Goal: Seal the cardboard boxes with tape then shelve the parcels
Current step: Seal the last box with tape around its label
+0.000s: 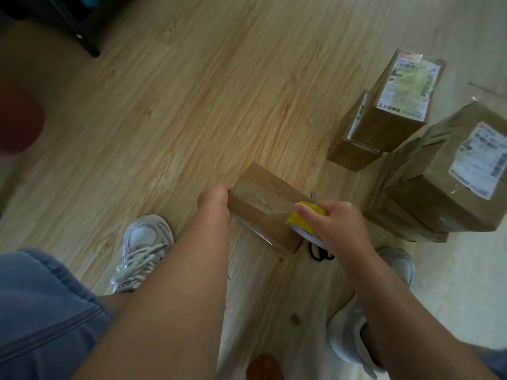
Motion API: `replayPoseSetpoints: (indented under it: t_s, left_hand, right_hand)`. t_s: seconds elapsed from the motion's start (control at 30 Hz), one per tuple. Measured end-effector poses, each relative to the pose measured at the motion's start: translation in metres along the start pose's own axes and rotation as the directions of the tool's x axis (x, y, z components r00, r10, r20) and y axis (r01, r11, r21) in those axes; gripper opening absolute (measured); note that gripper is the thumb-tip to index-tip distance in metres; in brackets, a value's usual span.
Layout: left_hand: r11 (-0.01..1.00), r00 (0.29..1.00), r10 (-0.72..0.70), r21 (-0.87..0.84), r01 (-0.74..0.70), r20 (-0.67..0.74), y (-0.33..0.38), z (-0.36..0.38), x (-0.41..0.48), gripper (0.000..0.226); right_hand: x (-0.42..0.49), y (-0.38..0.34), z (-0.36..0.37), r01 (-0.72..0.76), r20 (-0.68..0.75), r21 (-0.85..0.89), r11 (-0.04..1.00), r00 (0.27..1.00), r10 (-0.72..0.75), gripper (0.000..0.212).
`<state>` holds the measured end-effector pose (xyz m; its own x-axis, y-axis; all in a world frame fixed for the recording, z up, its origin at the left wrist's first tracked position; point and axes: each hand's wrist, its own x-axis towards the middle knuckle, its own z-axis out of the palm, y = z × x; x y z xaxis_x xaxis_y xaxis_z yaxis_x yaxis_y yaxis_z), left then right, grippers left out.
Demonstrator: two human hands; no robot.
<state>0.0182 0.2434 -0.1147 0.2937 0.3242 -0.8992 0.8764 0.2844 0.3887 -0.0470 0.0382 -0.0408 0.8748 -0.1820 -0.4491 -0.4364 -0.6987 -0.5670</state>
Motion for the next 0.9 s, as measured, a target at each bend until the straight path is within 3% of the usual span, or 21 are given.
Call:
replayPoseSetpoints:
  t_s: [0.07, 0.17, 0.23, 0.3, 0.37, 0.4, 0.47, 0.57, 0.67, 0.8, 0.9]
  left_hand:
    - [1.000, 0.999, 0.028, 0.014, -0.027, -0.022, 0.001, -0.001, 0.003, 0.030]
    - [0.901, 0.928, 0.315, 0.370, -0.227, -0.198, 0.000, 0.002, 0.008, 0.027]
    - [0.747, 0.808, 0.549, 0.560, -0.358, -0.216, -0.003, 0.006, -0.002, 0.016]
    - [0.587, 0.646, 0.747, 0.614, -0.528, -0.157, -0.010, 0.007, -0.017, 0.016]
    - [0.365, 0.499, 0.867, 0.680, -0.636, 0.002, -0.021, 0.005, -0.033, 0.020]
    - [0.259, 0.462, 0.881, 0.708, -0.657, 0.107, -0.028, 0.005, -0.038, 0.024]
    - [0.119, 0.469, 0.839, 0.748, -0.653, 0.276, -0.040, 0.003, -0.045, 0.031]
    - [0.052, 0.557, 0.732, 0.783, -0.620, 0.393, -0.047, -0.008, -0.046, 0.047]
    - [-0.115, 0.591, 0.593, 0.784, -0.610, 0.547, -0.053, -0.019, -0.044, 0.055]
    - [-0.279, 0.670, 0.476, 0.820, -0.500, 0.570, -0.057, -0.014, -0.045, 0.068]
    - [-0.297, 0.695, 0.486, 0.848, -0.440, 0.531, -0.061, -0.007, -0.050, 0.079]
  right_hand:
    - [0.001, 0.001, 0.000, 0.000, -0.006, 0.017, 1.000, 1.000, 0.000, 0.050]
    - [0.002, 0.000, 0.001, 0.010, 0.008, -0.016, 1.000, 1.000, -0.010, 0.047]
    - [0.003, -0.002, 0.000, 0.012, 0.024, -0.039, 0.999, 1.000, -0.012, 0.047]
    - [0.005, -0.002, -0.001, -0.002, 0.030, -0.054, 0.999, 1.000, 0.003, 0.048]
    - [0.006, -0.002, -0.001, -0.015, 0.032, -0.067, 0.998, 0.999, 0.018, 0.049]
    - [0.007, -0.003, 0.000, -0.021, 0.039, -0.074, 0.997, 0.999, 0.024, 0.048]
    - [0.007, -0.004, 0.000, -0.028, 0.054, -0.049, 0.998, 0.998, 0.031, 0.044]
    - [0.006, -0.007, -0.004, -0.051, 0.081, -0.016, 0.999, 0.995, 0.052, 0.046]
    - [0.005, -0.008, -0.009, -0.025, 0.113, -0.103, 0.994, 0.993, 0.037, 0.053]
    - [0.000, -0.010, -0.023, -0.022, 0.200, -0.104, 0.994, 0.979, 0.042, 0.057]
    - [-0.002, -0.004, -0.026, -0.050, 0.244, -0.037, 0.998, 0.968, 0.057, 0.063]
